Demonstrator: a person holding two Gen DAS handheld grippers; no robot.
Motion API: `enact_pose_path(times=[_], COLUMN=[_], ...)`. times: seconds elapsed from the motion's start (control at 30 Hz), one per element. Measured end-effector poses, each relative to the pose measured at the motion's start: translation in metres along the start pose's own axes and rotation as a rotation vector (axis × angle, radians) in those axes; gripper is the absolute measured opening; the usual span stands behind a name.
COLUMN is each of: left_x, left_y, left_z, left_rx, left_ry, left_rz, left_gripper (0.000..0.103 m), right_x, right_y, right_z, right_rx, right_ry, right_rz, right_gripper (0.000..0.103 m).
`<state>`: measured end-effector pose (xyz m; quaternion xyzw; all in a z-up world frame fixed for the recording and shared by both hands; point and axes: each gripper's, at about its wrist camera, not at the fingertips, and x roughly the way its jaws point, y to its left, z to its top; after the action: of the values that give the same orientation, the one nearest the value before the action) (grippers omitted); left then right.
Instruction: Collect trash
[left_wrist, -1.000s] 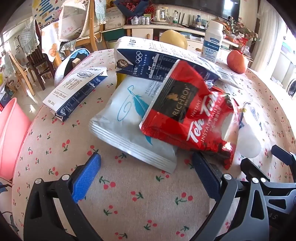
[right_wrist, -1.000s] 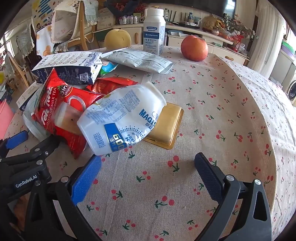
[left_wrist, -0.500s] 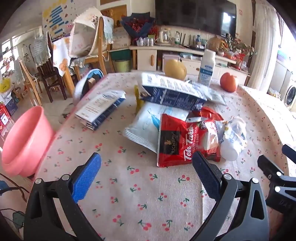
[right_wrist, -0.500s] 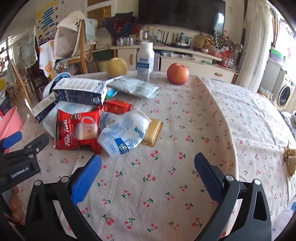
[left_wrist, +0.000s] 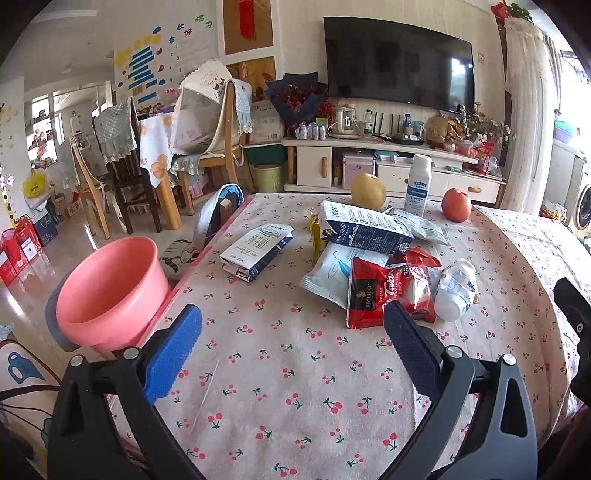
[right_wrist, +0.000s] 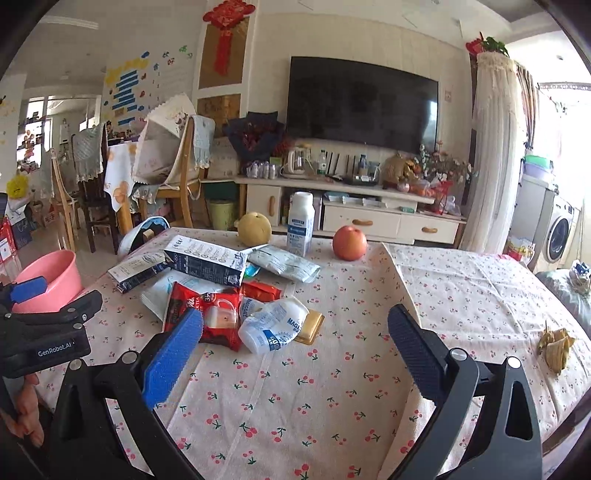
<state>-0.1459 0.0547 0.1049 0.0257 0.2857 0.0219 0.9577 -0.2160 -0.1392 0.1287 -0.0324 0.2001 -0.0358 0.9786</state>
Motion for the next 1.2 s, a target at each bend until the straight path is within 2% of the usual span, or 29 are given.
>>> enact_pose_path(times=[0.23, 0.77, 1.2], left_x=[-0.017, -0.022, -0.020], left_y=[0.014, 0.034, 0.034], left_z=[-0.004, -0.005, -0.006], left_rx=[-0.021, -0.068, -0.063], left_ry=[-0.035, -0.070, -0.067], left_rz=[0.001, 0.008, 0.015], left_gripper=[0.099, 0.099, 0.099], right_x=[-0.026, -0.036, -0.028], right_y=[0.004, -0.004, -0.007], right_z=[0.002, 0.000, -0.004], right_rx=[-0.012, -0.009, 0.000], right_ry=[-0.101, -0.165, -0.110], right_rz=[-0.015, -0.036, -0.027], right_gripper=[0.099, 0.099, 0.099])
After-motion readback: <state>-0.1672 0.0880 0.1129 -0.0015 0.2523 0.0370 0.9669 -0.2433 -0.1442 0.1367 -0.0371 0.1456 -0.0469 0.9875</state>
